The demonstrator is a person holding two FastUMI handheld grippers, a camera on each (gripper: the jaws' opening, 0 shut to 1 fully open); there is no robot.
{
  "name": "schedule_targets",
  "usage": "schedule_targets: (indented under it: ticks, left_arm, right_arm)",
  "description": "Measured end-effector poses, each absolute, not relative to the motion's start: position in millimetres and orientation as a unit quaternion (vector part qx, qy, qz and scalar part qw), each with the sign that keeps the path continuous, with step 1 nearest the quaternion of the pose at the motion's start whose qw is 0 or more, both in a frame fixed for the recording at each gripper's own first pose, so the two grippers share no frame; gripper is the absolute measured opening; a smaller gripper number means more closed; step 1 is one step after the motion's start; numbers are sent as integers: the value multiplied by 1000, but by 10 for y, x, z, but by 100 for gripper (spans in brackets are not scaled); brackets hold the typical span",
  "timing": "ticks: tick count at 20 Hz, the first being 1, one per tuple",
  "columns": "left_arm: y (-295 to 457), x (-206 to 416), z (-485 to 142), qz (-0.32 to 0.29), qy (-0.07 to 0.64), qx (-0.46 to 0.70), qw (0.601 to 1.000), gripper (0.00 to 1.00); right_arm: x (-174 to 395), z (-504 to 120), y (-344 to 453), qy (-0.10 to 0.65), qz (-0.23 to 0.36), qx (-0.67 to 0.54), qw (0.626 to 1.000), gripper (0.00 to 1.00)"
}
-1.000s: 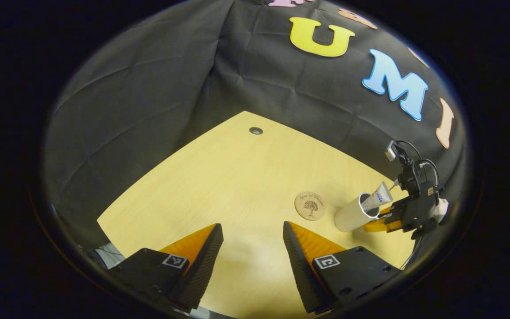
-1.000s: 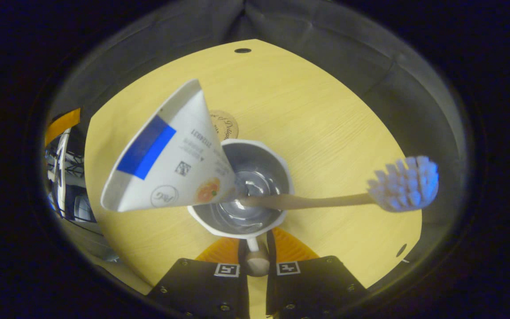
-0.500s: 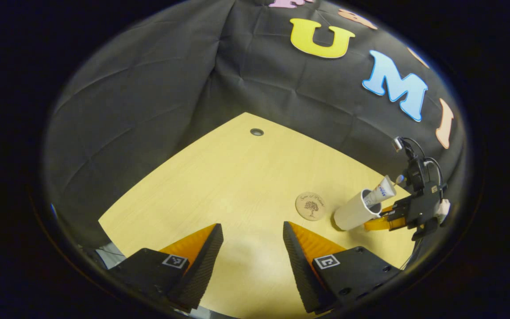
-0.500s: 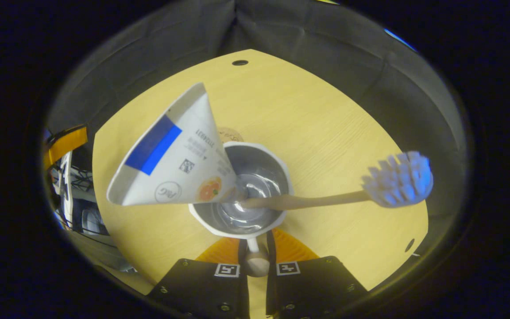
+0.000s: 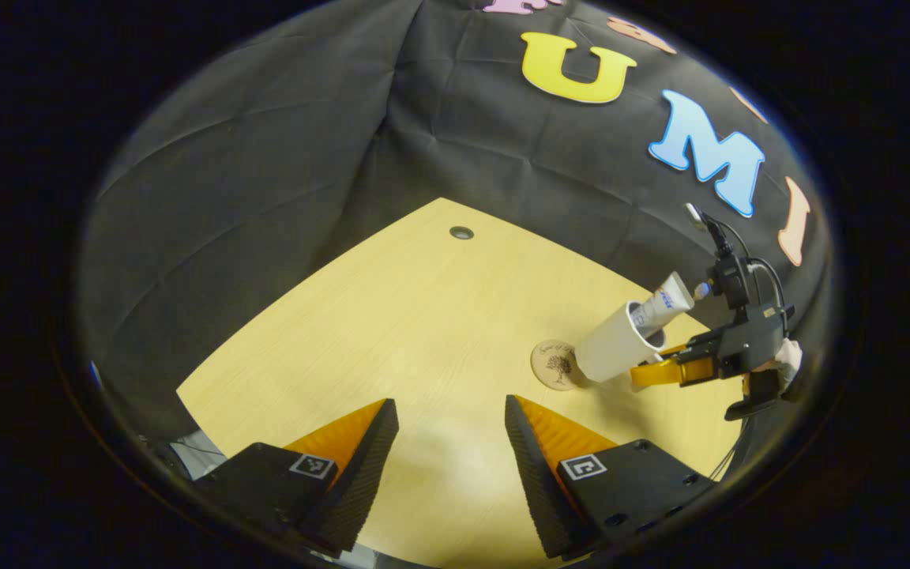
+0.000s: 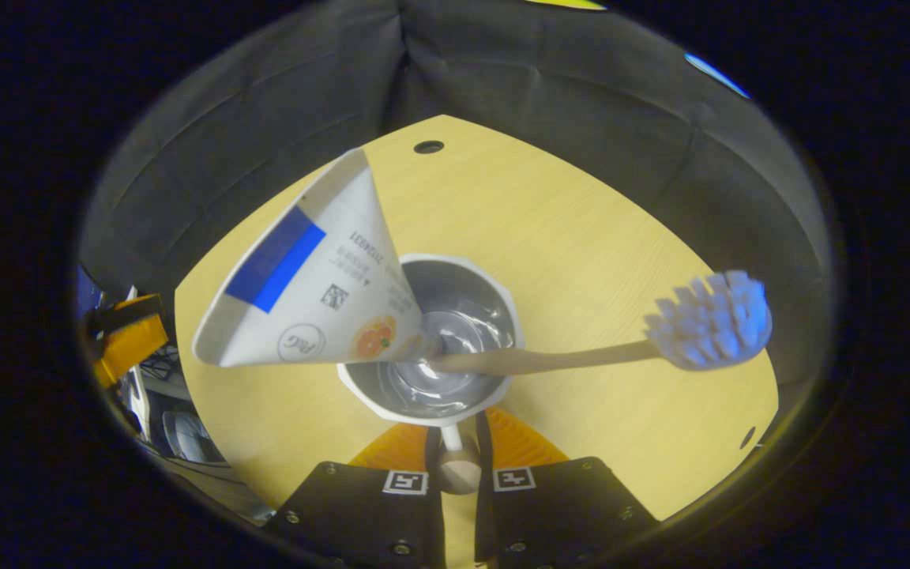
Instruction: Put the toothbrush and toothpaste on the desktop into the cup, then pick up the cup and place it on the coaster on the desktop.
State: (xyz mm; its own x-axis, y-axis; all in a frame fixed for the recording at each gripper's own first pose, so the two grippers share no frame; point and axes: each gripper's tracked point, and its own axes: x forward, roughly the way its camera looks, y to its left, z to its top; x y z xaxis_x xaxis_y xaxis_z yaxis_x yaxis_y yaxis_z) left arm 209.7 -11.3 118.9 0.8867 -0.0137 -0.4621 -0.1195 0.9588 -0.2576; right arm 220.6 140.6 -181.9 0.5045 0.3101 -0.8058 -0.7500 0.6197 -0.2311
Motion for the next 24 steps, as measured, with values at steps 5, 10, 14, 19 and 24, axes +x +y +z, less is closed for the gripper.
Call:
schedule_targets:
  ticks: [5, 10, 14, 19, 24]
  left_arm:
    - [-70, 2075, 1184, 33, 239, -142, 960, 88]
    - [20, 2022, 1144, 41, 239, -151, 958, 88]
    - [48, 2002, 1136, 42, 239, -154, 958, 88]
    - [18, 1977, 1170, 38, 238, -151, 959, 88]
    - [-49, 2009, 1212, 29, 234, -149, 960, 88]
  right_arm:
    - [2220, -2000, 1662, 386, 322, -300, 811, 15]
    - [2238, -2107, 1719, 383, 315, -327, 805, 15]
    - [2239, -2095, 1671, 381, 308, -329, 807, 15]
    - [2213, -2109, 1670, 382, 309, -334, 804, 20]
    - [2143, -1994, 1666, 371, 314, -331, 809, 24]
